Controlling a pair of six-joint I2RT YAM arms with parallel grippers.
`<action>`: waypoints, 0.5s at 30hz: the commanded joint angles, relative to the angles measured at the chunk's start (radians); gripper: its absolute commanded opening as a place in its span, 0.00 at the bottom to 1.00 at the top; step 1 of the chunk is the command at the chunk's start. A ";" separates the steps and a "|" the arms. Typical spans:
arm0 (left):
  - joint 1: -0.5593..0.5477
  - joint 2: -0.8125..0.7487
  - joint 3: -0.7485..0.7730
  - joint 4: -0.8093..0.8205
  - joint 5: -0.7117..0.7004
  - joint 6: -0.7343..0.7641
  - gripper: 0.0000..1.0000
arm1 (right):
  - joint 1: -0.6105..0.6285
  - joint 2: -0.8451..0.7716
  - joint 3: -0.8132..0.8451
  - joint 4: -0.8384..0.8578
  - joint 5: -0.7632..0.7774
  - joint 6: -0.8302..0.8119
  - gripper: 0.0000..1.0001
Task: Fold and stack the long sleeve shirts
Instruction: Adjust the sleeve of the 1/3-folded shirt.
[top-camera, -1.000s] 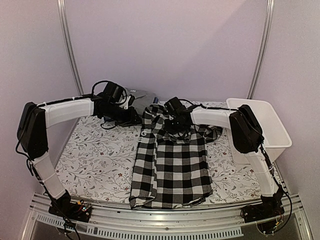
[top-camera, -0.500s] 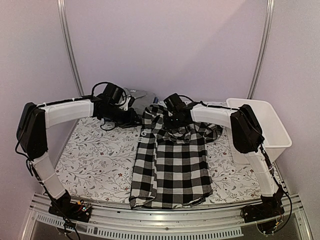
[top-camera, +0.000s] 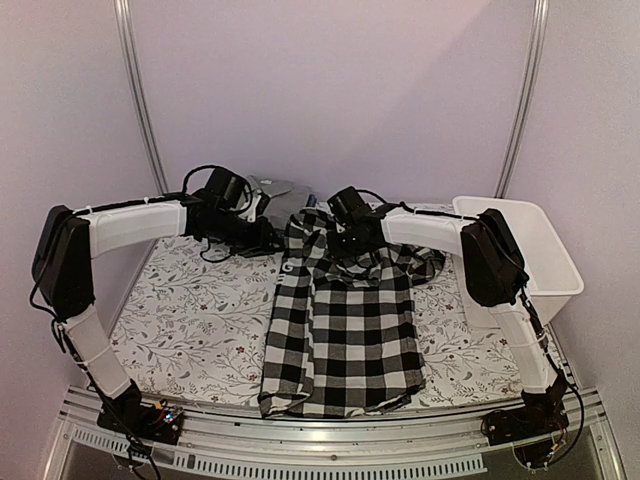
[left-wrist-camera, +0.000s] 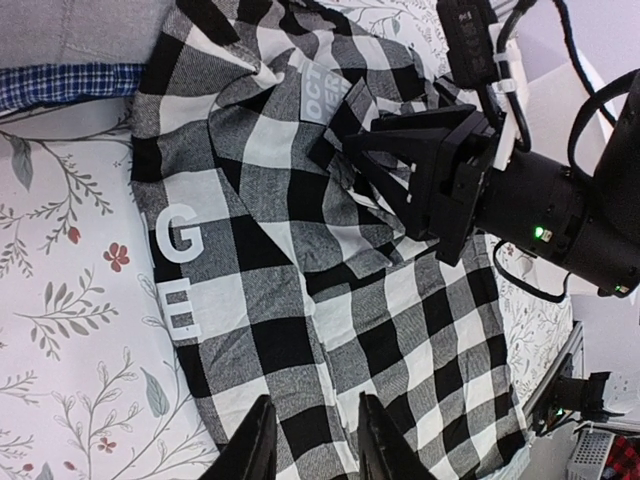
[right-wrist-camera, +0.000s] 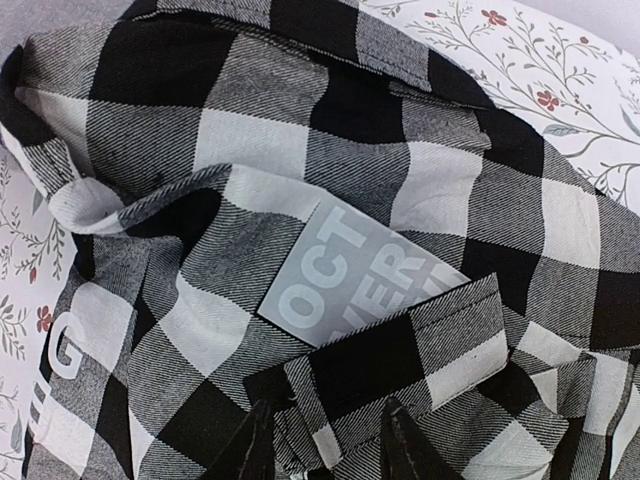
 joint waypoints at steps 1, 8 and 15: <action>0.012 -0.029 -0.010 0.020 0.012 0.001 0.28 | 0.002 0.006 0.015 -0.012 0.006 -0.001 0.37; 0.013 -0.020 -0.004 0.017 0.015 0.001 0.28 | -0.016 0.047 0.021 -0.009 -0.010 0.006 0.44; 0.014 -0.015 -0.002 0.018 0.018 -0.001 0.28 | -0.021 0.059 0.021 -0.003 -0.027 0.003 0.46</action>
